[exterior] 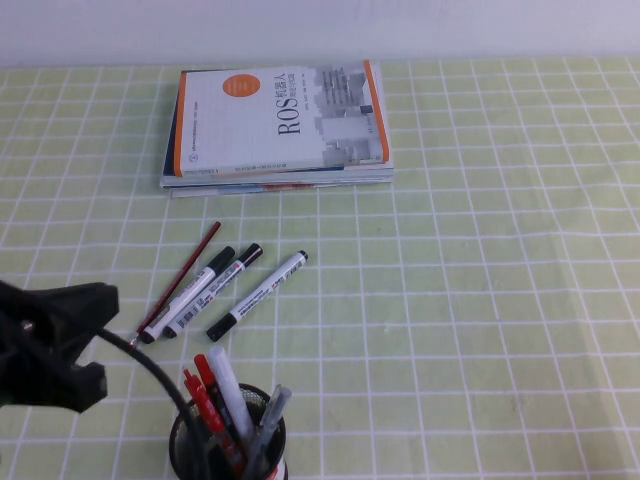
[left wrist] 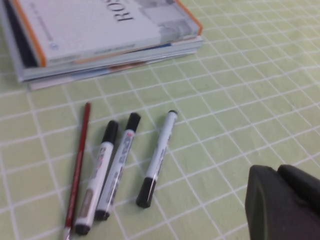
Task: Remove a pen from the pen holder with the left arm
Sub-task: Pick up the pen from the pen holder
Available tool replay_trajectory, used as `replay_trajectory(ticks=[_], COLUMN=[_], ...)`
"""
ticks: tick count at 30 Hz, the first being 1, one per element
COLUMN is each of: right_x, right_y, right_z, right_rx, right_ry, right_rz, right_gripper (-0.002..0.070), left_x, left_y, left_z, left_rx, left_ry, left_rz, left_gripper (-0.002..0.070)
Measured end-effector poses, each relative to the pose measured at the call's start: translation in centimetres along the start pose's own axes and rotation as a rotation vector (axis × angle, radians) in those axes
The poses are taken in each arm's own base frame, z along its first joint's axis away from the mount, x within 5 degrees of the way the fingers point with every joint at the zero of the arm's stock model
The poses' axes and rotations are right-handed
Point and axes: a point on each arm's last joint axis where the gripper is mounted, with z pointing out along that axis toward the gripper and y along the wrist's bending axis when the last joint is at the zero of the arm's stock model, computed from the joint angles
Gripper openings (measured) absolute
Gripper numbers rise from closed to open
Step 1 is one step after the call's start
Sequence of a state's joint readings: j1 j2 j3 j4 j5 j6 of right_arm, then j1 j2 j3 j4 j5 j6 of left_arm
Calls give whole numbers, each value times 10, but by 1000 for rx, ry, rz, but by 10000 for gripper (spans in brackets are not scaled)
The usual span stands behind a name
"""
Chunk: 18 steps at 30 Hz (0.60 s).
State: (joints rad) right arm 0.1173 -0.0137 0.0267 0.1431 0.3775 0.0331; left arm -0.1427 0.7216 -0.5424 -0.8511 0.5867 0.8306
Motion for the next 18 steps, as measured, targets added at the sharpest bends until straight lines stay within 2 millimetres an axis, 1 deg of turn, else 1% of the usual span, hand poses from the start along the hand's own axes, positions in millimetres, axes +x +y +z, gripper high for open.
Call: replay_trajectory(ticks=[2,5,9,15,18], right_x=[0,0,0,0,0], right_y=[0,0,0,0,0], right_z=[0,0,0,0,0], right_rx=[0,0,0,0,0], right_ry=[0,0,0,0,0], right_rz=[0,0,0,0,0], right_gripper=[-12,-13,-13,-13,-12], left_x=[-4,-5,-4,-1,1], left_y=[2,6,6,-15,-26], left_z=[13,29,45,63,69], left_rx=[42,93,153,239,259], left_ry=[3,7,29,41,49], left_rz=[37,35,35,108,142], left_gripper=[-1,-1,-1,-1,-1])
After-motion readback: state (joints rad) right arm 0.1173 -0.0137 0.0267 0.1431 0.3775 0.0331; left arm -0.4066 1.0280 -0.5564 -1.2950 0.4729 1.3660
